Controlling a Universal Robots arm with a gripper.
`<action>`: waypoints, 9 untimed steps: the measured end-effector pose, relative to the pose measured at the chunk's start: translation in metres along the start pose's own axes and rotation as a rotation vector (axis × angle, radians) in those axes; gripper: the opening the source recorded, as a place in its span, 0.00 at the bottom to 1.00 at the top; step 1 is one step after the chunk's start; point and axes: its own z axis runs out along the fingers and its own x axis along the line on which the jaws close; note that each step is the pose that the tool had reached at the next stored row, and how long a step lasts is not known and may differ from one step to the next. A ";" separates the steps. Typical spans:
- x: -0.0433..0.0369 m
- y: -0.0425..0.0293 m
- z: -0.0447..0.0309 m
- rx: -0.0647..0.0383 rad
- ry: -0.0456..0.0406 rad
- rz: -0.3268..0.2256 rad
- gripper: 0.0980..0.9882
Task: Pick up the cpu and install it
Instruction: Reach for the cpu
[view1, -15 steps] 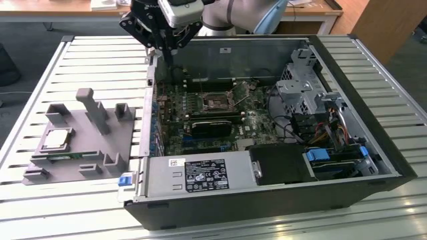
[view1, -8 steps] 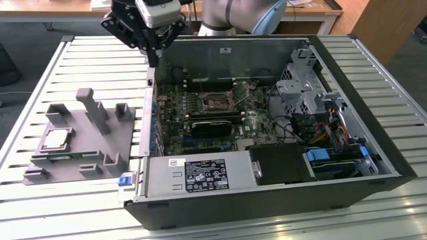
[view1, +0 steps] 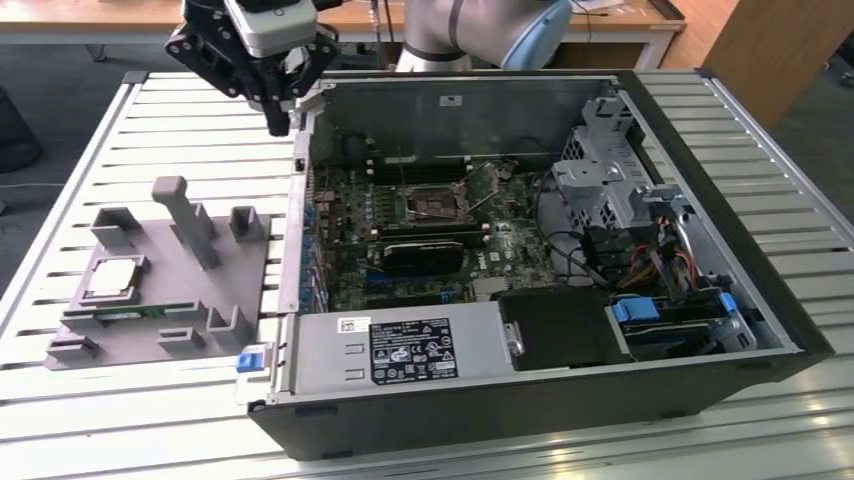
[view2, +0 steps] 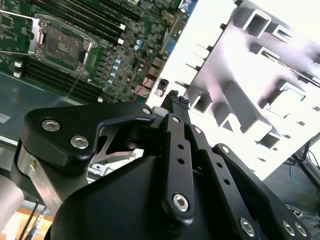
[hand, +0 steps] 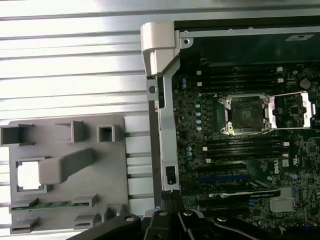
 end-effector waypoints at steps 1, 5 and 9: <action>0.0028 -0.0002 -0.0001 0.000 0.0000 0.000 0.01; 0.0136 -0.0010 -0.0002 0.000 -0.0001 0.000 0.01; 0.0231 -0.0018 -0.0005 0.000 0.0000 0.000 0.01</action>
